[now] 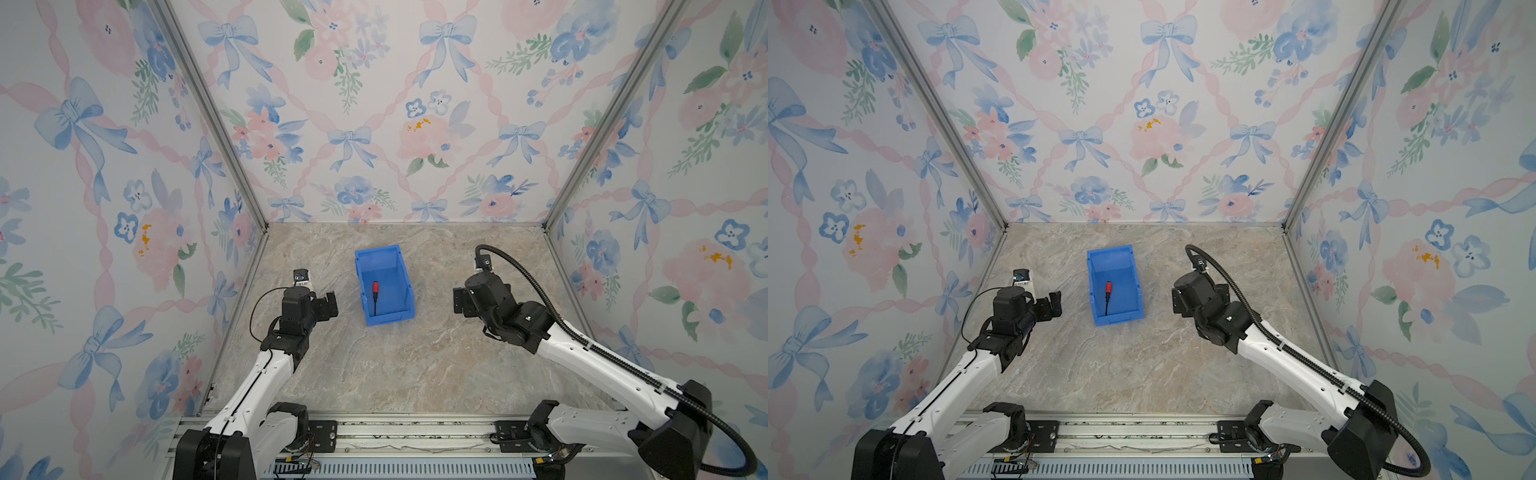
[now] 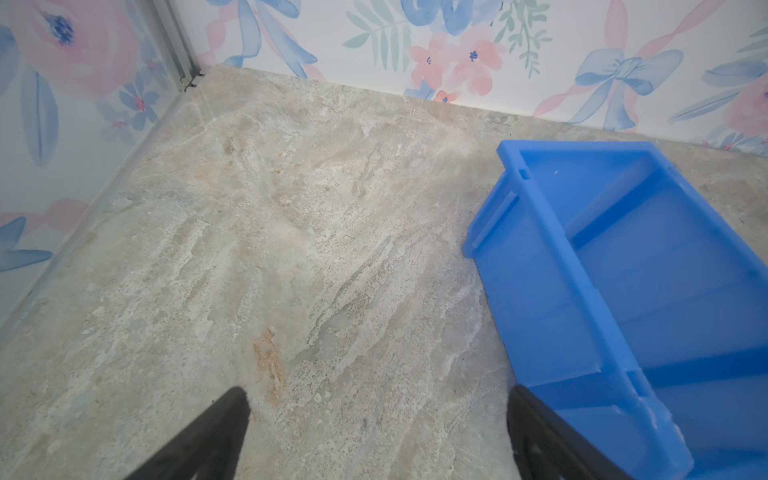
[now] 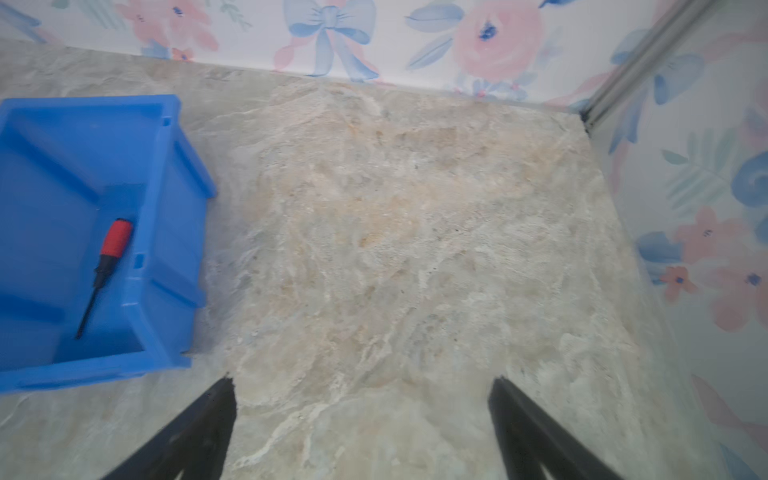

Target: Put the screwdriver in the bin

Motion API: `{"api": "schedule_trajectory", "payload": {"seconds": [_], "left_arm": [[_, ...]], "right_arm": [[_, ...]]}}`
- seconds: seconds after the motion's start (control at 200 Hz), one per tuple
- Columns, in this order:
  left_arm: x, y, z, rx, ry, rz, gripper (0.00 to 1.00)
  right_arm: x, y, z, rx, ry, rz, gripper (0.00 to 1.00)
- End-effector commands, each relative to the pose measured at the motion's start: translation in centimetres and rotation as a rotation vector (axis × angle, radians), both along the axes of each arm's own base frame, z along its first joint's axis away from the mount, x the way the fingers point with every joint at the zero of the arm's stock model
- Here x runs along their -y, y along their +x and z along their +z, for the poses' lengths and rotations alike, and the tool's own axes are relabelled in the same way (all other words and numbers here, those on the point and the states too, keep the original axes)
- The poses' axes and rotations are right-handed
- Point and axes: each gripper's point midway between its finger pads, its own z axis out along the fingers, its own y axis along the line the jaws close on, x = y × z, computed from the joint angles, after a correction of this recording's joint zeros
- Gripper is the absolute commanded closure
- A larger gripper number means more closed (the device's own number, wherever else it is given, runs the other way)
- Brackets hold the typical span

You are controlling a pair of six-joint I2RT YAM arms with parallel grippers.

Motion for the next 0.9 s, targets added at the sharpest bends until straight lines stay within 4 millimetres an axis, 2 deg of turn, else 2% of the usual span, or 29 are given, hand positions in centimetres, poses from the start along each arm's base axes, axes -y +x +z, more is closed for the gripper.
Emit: {"api": "schedule_trajectory", "payload": {"seconds": [0.0, 0.16, 0.265, 0.45, 0.53, 0.6, 0.73, 0.895], "left_arm": [[0.4, 0.0, -1.1, 0.002, 0.026, -0.039, 0.03], [1.5, -1.3, -0.7, 0.135, 0.100, -0.166, 0.03], [0.6, -2.4, -0.9, 0.180, 0.153, -0.142, 0.02], [-1.4, -3.3, -2.3, 0.166, 0.199, -0.048, 0.03], [-1.9, -3.4, -3.1, 0.141, 0.211, -0.025, 0.02], [-2.1, -3.3, -3.6, 0.131, 0.212, -0.011, 0.02], [-2.3, -2.7, -4.2, 0.138, 0.188, 0.002, 0.03], [-1.8, -1.2, -4.1, 0.151, 0.202, -0.039, 0.02]], "right_arm": [[4.6, -1.5, -1.3, -0.044, -0.010, -0.093, 0.03], [9.4, -3.3, -2.1, -0.019, -0.064, -0.195, 0.03], [11.5, -4.6, -2.6, 0.035, -0.095, -0.260, 0.03], [11.9, -5.8, -5.8, 0.154, -0.095, -0.195, 0.03], [11.0, -5.6, -5.7, 0.199, -0.070, -0.124, 0.03], [11.2, -5.3, -5.8, 0.204, -0.087, -0.123, 0.03], [12.4, -5.0, -7.6, 0.169, -0.136, -0.169, 0.03], [12.7, -4.0, -9.2, 0.199, -0.146, -0.181, 0.03]]}}
